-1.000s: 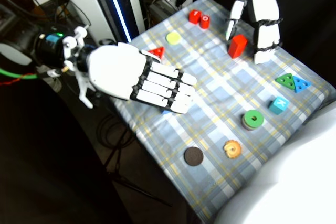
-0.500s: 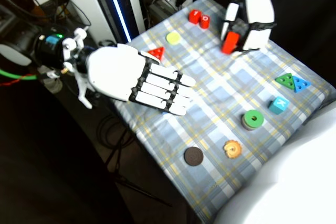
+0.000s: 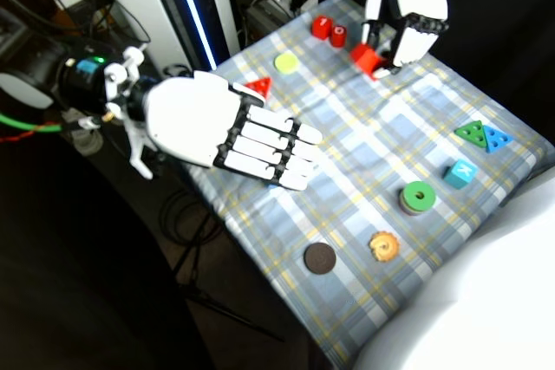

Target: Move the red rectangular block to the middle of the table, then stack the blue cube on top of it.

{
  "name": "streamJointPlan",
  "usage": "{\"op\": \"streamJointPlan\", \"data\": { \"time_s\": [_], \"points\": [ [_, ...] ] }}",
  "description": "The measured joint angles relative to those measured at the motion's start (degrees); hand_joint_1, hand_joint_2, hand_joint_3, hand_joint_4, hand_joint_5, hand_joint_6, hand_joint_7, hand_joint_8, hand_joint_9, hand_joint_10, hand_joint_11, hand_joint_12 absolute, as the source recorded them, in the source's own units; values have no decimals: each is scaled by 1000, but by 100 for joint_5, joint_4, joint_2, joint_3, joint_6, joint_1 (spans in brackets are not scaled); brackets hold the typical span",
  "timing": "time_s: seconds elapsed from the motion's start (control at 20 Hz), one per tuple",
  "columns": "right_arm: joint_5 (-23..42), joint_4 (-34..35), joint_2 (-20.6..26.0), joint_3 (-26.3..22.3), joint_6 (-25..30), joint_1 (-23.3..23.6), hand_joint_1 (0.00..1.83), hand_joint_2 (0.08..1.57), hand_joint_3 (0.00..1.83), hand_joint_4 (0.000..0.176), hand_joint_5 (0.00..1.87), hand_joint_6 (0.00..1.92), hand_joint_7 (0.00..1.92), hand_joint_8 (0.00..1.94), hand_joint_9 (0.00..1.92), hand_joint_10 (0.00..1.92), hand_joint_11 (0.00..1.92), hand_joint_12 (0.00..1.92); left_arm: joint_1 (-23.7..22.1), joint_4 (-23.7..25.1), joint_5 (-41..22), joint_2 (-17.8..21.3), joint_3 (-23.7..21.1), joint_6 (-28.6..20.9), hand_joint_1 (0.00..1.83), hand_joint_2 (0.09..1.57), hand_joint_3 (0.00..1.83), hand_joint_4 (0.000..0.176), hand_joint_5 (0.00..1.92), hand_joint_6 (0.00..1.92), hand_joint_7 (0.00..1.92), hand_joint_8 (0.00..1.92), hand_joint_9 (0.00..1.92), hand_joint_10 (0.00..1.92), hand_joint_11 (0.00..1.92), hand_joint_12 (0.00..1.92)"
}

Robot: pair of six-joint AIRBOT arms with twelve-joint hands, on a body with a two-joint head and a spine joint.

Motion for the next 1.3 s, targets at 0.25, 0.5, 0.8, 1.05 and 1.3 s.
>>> {"op": "streamJointPlan", "data": {
  "time_s": [0.25, 0.5, 0.8, 1.05, 1.3],
  "points": [
    [61, 17, -13, 0, 0, 0, 198, 1243, 3, 37, 0, 0, 0, 0, 0, 0, 0, 0, -339, -9, -42, -501, 428, -114, 1190, 1234, 5, 0, 749, 1113, 796, 1609, 953, 1830, 1069, 1921],
    [83, 24, -13, 0, 2, 0, 175, 1239, 1, 38, 0, 0, 0, 0, 0, 0, 0, 0, -809, 13, 299, -1093, 1014, -503, 1193, 1248, 3, 0, 712, 1174, 791, 1564, 828, 1775, 864, 1921],
    [98, 37, -20, 2, 2, 0, 202, 1243, 3, 33, 0, 0, 0, 0, 0, 0, 0, 0, -1001, -140, 870, -1974, 1947, -1088, 1207, 1233, 1, 0, 725, 1153, 827, 1515, 837, 1694, 812, 1921],
    [98, 35, -26, 7, 2, 0, 193, 1249, 3, 75, 0, 0, 0, 0, 0, 0, 0, 0, -1014, -175, 1187, -2361, 2411, -1451, 1170, 1295, 2, 0, 510, 1471, 790, 1476, 709, 1350, 593, 1868],
    [98, 35, -50, 13, 2, 0, 242, 1250, 2, 117, 0, 0, 0, 0, 0, 0, 0, 0, -953, -227, 1360, -2503, 2472, -1506, 1066, 1207, 0, 0, 377, 486, 505, 781, 505, 1144, 411, 1767]
  ]
}}
